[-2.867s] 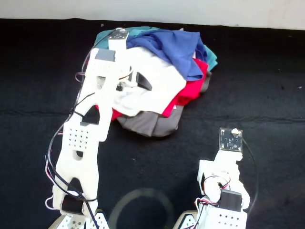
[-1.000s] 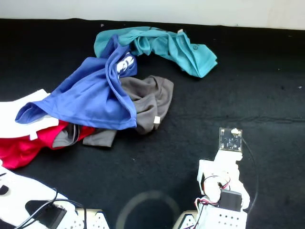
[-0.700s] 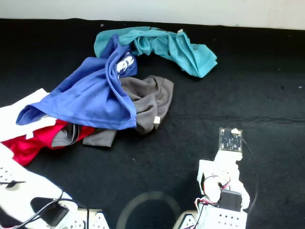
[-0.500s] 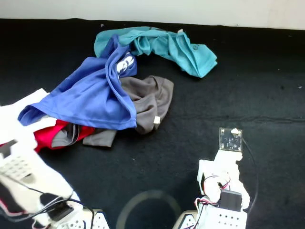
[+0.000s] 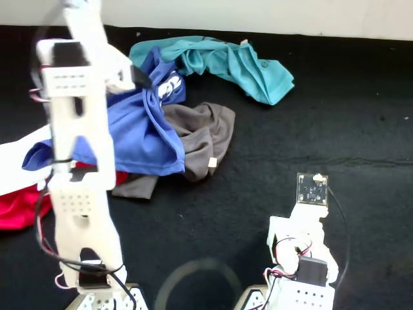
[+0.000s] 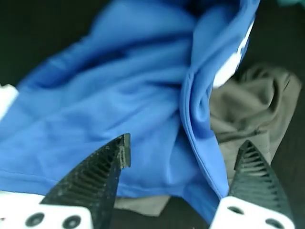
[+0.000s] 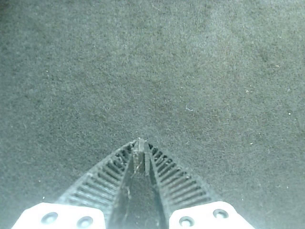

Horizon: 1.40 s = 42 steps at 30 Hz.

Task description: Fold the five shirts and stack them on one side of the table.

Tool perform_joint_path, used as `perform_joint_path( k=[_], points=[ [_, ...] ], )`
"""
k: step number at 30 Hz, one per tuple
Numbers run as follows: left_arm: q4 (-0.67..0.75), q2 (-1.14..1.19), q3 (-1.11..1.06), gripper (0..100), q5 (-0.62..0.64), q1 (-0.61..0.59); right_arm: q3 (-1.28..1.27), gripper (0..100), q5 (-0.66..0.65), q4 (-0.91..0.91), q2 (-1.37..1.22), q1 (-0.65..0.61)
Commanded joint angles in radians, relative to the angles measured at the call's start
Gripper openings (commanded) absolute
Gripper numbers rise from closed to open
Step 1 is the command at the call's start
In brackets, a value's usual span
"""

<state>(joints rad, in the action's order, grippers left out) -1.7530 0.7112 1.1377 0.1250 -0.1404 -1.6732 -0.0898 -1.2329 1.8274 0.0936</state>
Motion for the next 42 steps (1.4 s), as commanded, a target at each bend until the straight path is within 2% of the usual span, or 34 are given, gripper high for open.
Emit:
perform_joint_path(
  k=[1,7,13,16,21,30,42],
  points=[
    [-0.002,0.030,-0.035,35,0.009,0.050,-0.137,0.7,0.006,-0.004,0.002,-0.004],
    [0.000,0.191,-0.031,34,0.003,0.048,-0.137,0.7,0.006,-0.004,0.002,-0.004],
    [0.000,0.298,-0.031,33,0.003,-0.005,-0.137,0.7,0.006,-0.004,0.002,-0.004],
    [-0.002,0.332,-0.033,24,0.003,-0.031,-0.137,0.7,0.006,-0.004,0.002,-0.004],
    [-0.003,0.354,-0.033,0,0.006,-0.101,-0.137,0.7,0.006,-0.004,0.002,-0.004],
    [-0.008,0.351,-0.015,1,0.005,-0.289,-0.137,0.7,0.006,-0.004,0.002,-0.004],
    [-0.008,0.352,0.314,1,0.003,-0.631,-0.137,0.7,0.006,-0.004,0.002,-0.004]
  ],
)
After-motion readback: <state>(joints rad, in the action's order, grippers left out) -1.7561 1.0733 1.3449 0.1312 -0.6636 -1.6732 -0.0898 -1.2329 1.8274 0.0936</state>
